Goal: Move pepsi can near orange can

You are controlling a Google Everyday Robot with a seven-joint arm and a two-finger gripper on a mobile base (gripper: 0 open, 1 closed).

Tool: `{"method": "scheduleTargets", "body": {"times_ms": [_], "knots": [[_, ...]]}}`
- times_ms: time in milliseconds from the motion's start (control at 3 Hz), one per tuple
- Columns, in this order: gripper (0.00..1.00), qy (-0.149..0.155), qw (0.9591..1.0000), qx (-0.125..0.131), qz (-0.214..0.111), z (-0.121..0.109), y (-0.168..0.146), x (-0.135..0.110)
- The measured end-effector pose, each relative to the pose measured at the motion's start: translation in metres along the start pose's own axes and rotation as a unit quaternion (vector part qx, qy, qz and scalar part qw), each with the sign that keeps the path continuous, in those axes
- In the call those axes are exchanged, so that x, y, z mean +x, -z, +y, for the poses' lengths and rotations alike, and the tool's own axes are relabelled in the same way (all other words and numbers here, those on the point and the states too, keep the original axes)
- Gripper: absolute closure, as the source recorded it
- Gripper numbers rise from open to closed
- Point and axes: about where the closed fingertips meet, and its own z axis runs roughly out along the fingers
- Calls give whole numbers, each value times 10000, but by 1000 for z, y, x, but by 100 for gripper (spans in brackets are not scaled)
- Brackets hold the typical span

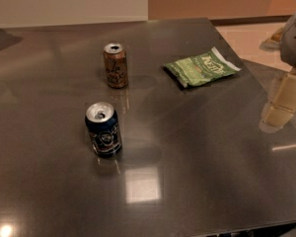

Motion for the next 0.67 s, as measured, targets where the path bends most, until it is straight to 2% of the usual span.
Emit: {"method": "scheduleTargets", "body": {"times_ms": [333, 667], "knots": [[0, 0, 10000, 0, 0, 0, 0, 0], [0, 135, 9999, 4, -85, 1, 1, -12]]}}
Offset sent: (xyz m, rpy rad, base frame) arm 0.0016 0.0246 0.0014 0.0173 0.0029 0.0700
